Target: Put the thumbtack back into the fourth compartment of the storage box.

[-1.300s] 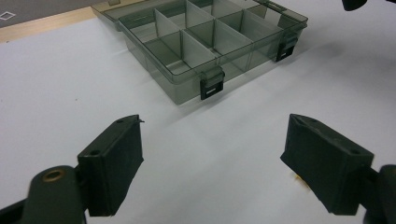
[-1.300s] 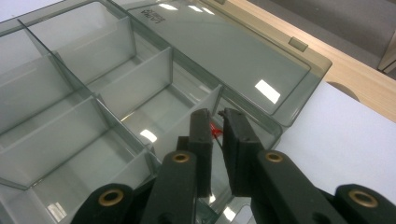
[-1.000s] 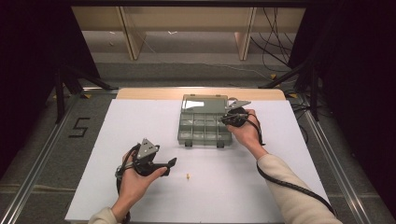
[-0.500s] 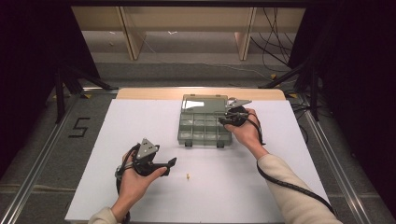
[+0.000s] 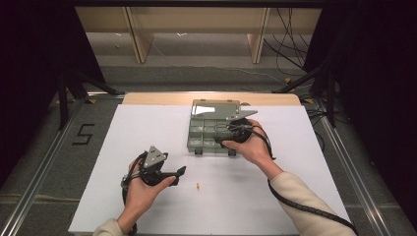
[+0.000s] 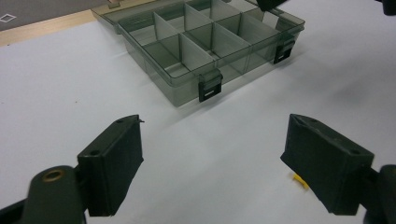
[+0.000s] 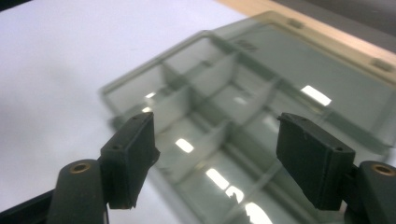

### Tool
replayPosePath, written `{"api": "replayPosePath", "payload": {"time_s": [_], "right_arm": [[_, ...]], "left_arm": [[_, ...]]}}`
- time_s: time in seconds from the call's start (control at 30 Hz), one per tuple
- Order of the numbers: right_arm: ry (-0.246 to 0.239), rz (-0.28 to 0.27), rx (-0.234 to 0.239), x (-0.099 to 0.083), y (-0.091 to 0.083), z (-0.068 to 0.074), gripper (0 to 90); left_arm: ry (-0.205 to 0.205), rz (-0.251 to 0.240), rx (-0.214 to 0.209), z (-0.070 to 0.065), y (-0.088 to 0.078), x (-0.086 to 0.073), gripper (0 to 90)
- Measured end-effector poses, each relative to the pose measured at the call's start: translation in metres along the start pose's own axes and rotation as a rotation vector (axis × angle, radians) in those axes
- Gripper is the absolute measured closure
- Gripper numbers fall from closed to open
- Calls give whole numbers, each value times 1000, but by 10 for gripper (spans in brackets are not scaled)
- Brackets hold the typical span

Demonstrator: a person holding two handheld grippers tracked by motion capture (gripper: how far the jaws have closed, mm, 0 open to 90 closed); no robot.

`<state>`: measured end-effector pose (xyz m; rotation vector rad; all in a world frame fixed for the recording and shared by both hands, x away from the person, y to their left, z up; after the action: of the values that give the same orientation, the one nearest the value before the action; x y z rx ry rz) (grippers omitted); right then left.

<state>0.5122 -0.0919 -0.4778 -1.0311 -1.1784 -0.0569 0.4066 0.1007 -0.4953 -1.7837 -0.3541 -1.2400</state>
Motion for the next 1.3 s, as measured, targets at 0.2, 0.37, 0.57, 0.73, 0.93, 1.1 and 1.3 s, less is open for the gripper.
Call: {"api": "replayPosePath", "payload": {"time_s": [0.2,0.37,0.57,0.73,0.93,1.1,1.3], "right_arm": [[-8,56,56,-12,-3,31,273],[-30,85,83,-28,-4,48,290],[-41,108,120,-38,-3,71,333],[-57,137,147,-44,3,89,337],[-70,190,191,-56,11,114,379],[-105,223,216,-63,14,128,451],[-146,233,214,-68,18,135,534]], "left_arm": [[1,-1,-1,1,-1,0,188],[3,15,1,1,0,-2,188],[5,15,3,1,0,-2,189],[-1,10,0,1,1,-2,189],[1,12,0,1,1,-2,189],[5,16,-1,1,1,-3,189],[8,17,0,1,1,-2,189]]}}
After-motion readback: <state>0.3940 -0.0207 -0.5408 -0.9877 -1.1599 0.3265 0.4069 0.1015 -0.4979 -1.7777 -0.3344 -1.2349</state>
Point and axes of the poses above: each handheld gripper's, and its own axes: y roughly forward along the jaws, x roughly out of its top, z roughly to its left, the point moved 8 cm from there along y, roughly forward along the jaws, and after that the axes turned 1 degree about -y, right-handed, at the moved point
